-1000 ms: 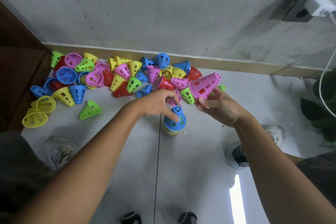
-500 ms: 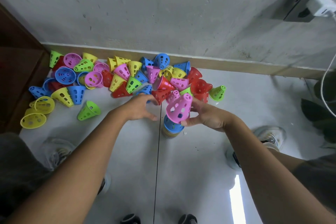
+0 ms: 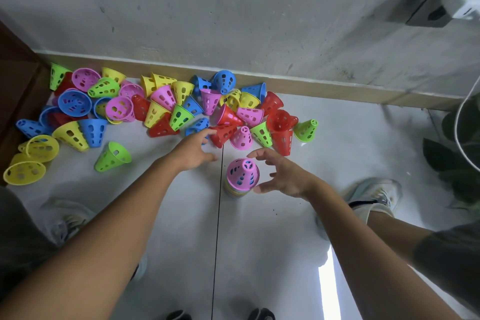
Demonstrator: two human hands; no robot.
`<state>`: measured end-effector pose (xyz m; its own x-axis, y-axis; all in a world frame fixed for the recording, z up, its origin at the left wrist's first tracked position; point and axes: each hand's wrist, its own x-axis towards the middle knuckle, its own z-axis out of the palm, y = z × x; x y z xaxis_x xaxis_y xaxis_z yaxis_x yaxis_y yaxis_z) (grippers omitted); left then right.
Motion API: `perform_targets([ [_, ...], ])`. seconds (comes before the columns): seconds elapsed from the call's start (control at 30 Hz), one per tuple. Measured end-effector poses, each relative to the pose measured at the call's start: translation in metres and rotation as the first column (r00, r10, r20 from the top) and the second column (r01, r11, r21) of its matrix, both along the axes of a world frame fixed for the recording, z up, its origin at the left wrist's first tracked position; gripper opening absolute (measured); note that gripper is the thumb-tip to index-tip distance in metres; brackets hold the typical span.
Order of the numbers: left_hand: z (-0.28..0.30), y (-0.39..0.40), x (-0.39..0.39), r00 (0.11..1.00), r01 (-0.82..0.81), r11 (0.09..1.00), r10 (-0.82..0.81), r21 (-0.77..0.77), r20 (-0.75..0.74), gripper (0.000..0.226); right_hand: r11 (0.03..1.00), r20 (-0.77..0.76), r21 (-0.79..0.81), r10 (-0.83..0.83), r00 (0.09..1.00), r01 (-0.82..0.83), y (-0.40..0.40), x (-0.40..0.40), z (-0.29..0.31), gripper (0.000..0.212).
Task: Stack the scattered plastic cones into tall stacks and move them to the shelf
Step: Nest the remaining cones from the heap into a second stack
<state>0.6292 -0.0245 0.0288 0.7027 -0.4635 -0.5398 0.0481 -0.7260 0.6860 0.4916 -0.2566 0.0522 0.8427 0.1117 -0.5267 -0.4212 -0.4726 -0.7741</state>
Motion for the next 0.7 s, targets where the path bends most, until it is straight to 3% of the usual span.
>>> perform_targets([
  [0.1, 0.000, -0.009, 0.003, 1.000, -0.018, 0.999, 0.017, -0.037, -0.012, 0.079, 0.994, 0.003, -0.012, -0.106, 0.994, 0.106, -0.017, 0.000, -0.004, 0.071],
  [0.23, 0.000, -0.020, 0.004, 0.999, -0.043, 0.994, 0.042, -0.102, -0.012, 0.073, 0.939, 0.113, -0.180, -0.276, 0.954, 0.293, -0.037, 0.006, -0.018, 0.064],
  [0.5, -0.017, -0.034, 0.005, 0.991, -0.095, 0.989, 0.083, -0.110, -0.107, 0.071, 0.884, 0.099, -0.268, -0.371, 0.923, 0.384, -0.052, 0.039, -0.039, 0.080],
  [0.7, -0.023, -0.040, 0.008, 0.985, -0.127, 0.976, 0.105, -0.175, -0.134, 0.049, 0.852, 0.030, -0.335, -0.416, 0.909, 0.401, -0.053, 0.055, -0.053, 0.084],
])
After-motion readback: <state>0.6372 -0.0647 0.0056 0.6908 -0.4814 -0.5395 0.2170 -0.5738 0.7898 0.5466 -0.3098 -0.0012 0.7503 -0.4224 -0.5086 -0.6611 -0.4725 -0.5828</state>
